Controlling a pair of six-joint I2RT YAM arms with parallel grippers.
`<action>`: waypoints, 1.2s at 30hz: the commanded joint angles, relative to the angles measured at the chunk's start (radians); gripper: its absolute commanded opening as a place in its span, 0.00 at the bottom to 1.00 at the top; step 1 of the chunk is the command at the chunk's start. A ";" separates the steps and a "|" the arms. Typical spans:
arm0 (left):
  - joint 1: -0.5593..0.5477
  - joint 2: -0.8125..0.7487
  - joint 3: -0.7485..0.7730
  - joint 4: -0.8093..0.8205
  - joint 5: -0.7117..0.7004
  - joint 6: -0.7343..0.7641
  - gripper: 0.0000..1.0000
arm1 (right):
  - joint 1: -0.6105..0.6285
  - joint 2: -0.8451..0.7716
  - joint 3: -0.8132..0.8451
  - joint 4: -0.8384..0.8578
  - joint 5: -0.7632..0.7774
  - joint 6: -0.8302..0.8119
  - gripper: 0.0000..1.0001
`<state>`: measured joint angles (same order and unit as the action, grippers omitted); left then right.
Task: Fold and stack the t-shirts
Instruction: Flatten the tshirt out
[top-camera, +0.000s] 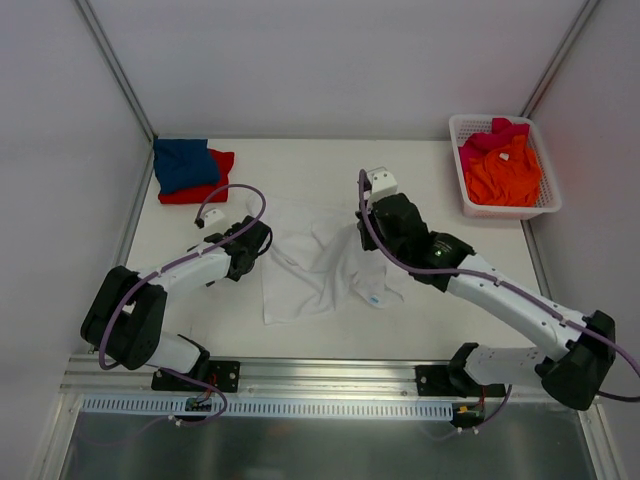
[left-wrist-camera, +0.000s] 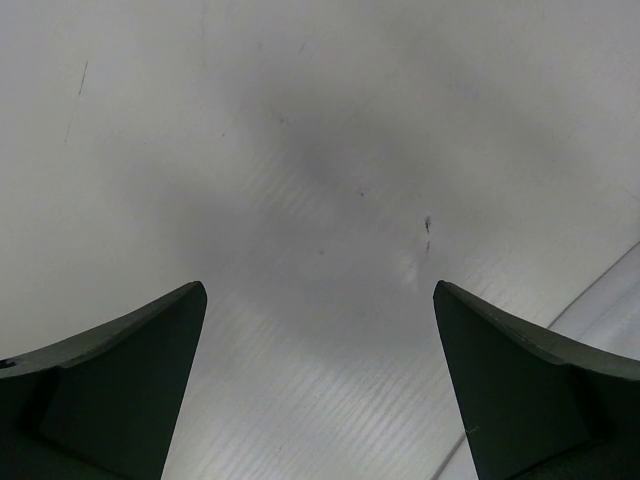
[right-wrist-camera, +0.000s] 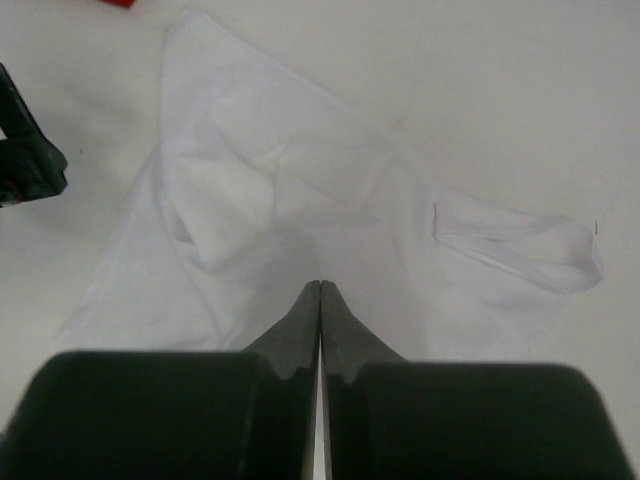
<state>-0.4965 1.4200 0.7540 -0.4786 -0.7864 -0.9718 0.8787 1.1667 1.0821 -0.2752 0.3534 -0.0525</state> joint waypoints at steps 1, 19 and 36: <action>-0.001 -0.018 -0.002 -0.018 -0.013 0.004 0.99 | -0.036 0.053 -0.013 0.010 -0.022 0.029 0.00; -0.001 0.013 0.022 -0.020 -0.007 0.028 0.99 | -0.339 0.727 0.324 0.188 -0.249 -0.006 0.00; -0.082 -0.136 0.002 -0.022 0.075 0.048 0.98 | -0.265 0.298 0.026 0.088 -0.156 0.072 0.28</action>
<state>-0.5522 1.3159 0.7547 -0.4805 -0.7311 -0.9237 0.5751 1.5707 1.1351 -0.1638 0.1692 -0.0154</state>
